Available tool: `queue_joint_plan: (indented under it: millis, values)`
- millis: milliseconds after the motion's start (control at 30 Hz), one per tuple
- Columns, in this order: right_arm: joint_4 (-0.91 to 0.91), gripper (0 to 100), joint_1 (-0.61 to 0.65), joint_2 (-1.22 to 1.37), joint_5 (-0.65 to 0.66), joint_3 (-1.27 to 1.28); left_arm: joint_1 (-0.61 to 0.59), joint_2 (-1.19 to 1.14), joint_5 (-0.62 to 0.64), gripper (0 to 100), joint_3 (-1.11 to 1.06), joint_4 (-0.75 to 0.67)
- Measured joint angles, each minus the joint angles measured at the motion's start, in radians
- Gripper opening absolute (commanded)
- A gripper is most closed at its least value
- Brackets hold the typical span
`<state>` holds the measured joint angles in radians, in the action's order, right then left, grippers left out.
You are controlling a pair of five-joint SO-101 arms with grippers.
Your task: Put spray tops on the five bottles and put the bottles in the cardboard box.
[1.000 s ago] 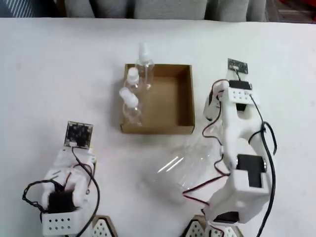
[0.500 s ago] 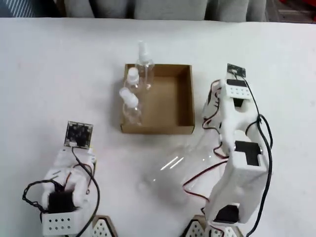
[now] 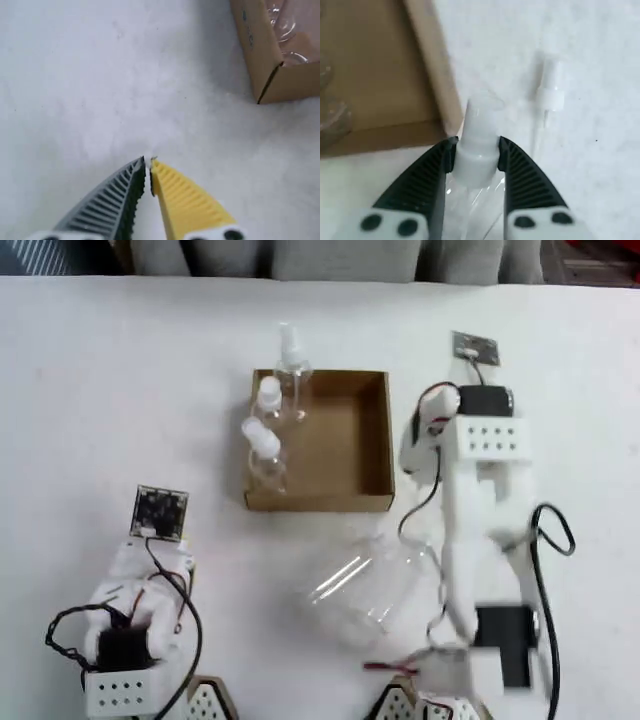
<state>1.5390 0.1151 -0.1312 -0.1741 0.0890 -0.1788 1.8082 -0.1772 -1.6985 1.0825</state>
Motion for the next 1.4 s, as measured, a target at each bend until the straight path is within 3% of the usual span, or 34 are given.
queue_joint_plan:
  millis: [233,367,533,733,967,1200,1400]
  values:
    - [0.021,1.6,0.362,-0.132,0.057,0.115,0.000,0.000,0.000,2,0.000,0.000]
    - [-0.110,1.6,0.582,-0.132,0.072,0.242,0.000,0.000,0.000,2,0.000,0.000]
    - [-0.339,1.8,0.710,-0.069,-0.002,0.362,0.000,0.000,0.000,2,0.000,0.000]
    - [-0.525,4.7,0.738,0.075,-0.129,0.371,0.000,0.000,0.000,2,0.000,0.000]
    - [-0.562,30.7,0.755,0.144,-0.176,0.370,0.000,0.000,0.000,2,0.000,0.000]
    - [-0.493,23.6,0.752,0.044,-0.176,0.370,0.000,0.000,0.000,2,0.000,0.000]
    - [-0.362,5.9,0.640,-0.167,-0.078,0.371,0.000,0.000,0.000,2,0.000,0.000]
